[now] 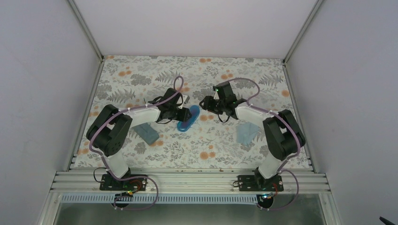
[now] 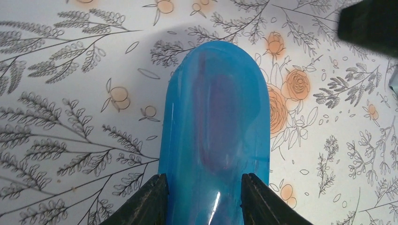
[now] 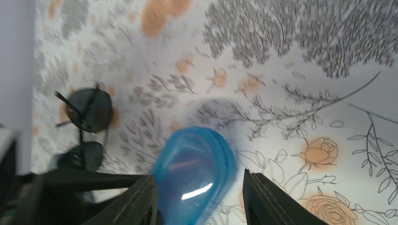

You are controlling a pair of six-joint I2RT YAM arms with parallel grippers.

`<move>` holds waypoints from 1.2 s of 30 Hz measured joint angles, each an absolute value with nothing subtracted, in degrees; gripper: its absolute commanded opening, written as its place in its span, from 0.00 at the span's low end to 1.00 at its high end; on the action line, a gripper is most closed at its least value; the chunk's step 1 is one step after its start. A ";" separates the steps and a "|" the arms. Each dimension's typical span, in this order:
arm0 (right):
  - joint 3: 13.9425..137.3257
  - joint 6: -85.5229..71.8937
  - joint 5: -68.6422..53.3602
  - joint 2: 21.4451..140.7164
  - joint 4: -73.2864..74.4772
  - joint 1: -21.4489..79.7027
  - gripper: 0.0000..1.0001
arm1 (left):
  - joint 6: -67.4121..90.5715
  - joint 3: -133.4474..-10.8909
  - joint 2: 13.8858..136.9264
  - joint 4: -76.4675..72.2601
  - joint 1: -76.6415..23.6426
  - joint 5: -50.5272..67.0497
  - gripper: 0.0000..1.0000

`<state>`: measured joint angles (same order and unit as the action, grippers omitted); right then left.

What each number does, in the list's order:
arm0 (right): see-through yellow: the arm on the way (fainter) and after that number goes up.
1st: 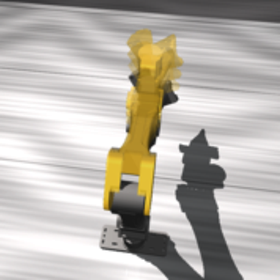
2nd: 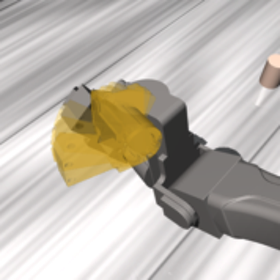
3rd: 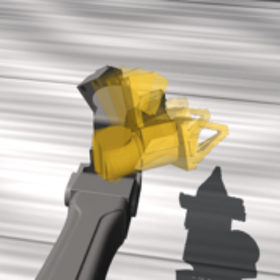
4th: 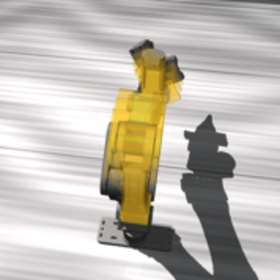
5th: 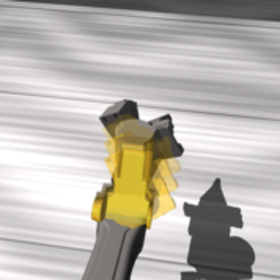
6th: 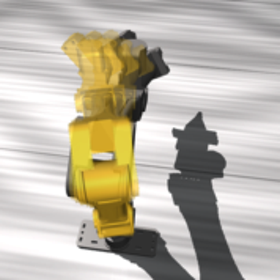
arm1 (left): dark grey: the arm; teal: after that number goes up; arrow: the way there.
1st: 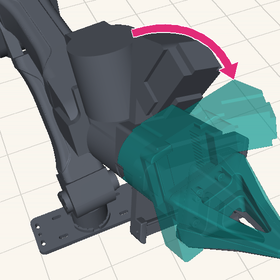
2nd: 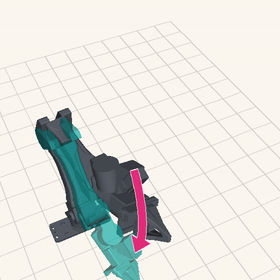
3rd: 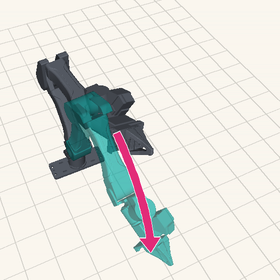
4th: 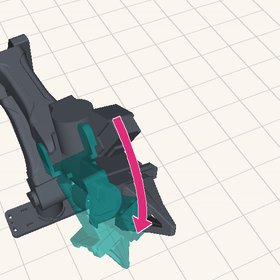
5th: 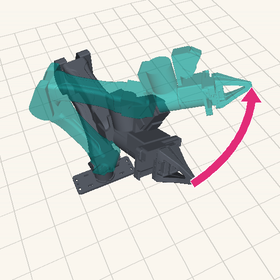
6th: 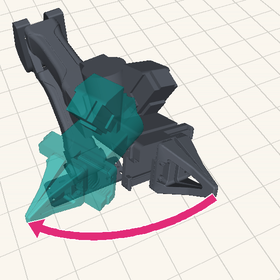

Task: Organize the sunglasses
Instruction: Close the sunglasses case at the center of the board.

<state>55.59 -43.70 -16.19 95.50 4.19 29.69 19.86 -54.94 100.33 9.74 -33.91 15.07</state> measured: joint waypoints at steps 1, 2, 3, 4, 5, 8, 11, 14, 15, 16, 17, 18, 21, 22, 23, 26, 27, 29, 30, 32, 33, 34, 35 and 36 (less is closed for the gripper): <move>55.72 -42.41 -16.45 96.62 4.54 29.45 0.50 | 19.27 -55.22 100.64 9.74 -33.91 15.40 0.39; 55.83 -41.19 -17.04 97.91 4.86 29.43 0.51 | 18.76 -55.40 100.86 9.72 -33.91 15.73 0.39; 55.90 -40.29 -17.74 98.94 5.10 29.52 0.51 | 18.37 -55.57 101.01 9.69 -33.91 16.05 0.39; 55.99 -39.44 -18.50 99.98 5.28 29.54 0.51 | 18.00 -55.64 101.10 9.67 -33.91 16.34 0.41; 56.12 -38.61 -19.38 101.14 5.61 29.56 0.51 | 17.58 -55.66 101.12 9.65 -33.91 16.58 0.42; 56.90 -37.01 -21.52 103.48 6.37 29.56 0.51 | 16.75 -55.66 101.12 9.69 -33.91 17.10 0.45; 57.60 -36.29 -22.65 104.25 6.76 29.56 0.51 | 16.43 -55.86 101.06 10.41 -33.93 17.76 0.49; 58.04 -36.21 -23.49 104.27 6.87 29.56 0.50 | 16.47 -56.53 100.99 12.78 -34.04 18.44 0.51; 58.04 -36.21 -23.62 104.27 6.87 29.56 0.50 | 16.56 -56.58 100.99 13.58 -34.22 18.70 0.52; 58.04 -36.23 -23.75 104.27 6.94 29.56 0.50 | 16.60 -56.84 100.95 14.37 -34.33 18.74 0.52; 58.04 -36.23 -23.88 104.27 6.94 29.56 0.51 | 16.82 -57.14 100.92 15.29 -34.50 18.79 0.53; 58.04 -36.23 -23.99 104.29 6.94 29.56 0.50 | 16.99 -57.34 100.88 15.94 -34.57 18.79 0.53; 58.04 -36.23 -24.75 104.29 6.94 29.56 0.50 | 17.63 -57.69 100.73 17.89 -34.63 18.85 0.53; 58.04 -36.21 -25.06 104.27 6.92 29.56 0.50 | 17.82 -57.76 100.60 18.41 -34.63 18.87 0.53; 58.04 -36.21 -25.43 104.27 6.94 29.56 0.50 | 18.09 -57.76 100.49 18.85 -34.63 18.87 0.53; 58.04 -36.21 -26.46 104.27 6.94 29.56 0.50 | 18.70 -57.87 100.42 19.62 -34.63 18.90 0.54; 58.04 -36.18 -26.57 104.29 6.94 29.56 0.50 | 18.90 -57.87 100.40 19.70 -34.63 18.92 0.55; 58.04 -36.18 -26.79 104.27 6.94 29.56 0.51 | 19.29 -57.87 100.31 20.03 -34.63 18.94 0.60; 58.04 -36.18 -26.83 104.27 6.92 29.56 0.51 | 19.55 -57.87 100.22 20.29 -34.63 18.94 0.64; 58.02 -36.18 -26.85 104.09 6.90 29.56 0.51 | 20.40 -57.87 99.92 21.30 -34.61 18.83 0.68; 57.91 -36.21 -26.81 103.88 6.85 29.56 0.51 | 20.64 -57.87 99.74 21.80 -34.61 18.68 0.70; 57.74 -36.21 -26.76 103.53 6.85 29.56 0.52 | 21.15 -57.87 99.53 22.37 -34.61 18.57 0.72; 57.54 -36.23 -26.72 103.04 6.83 29.56 0.52 | 21.52 -57.95 99.22 22.94 -34.61 18.41 0.75; 57.30 -36.25 -26.65 102.54 6.74 29.56 0.52 | 21.87 -58.13 98.91 23.33 -34.61 18.17 0.76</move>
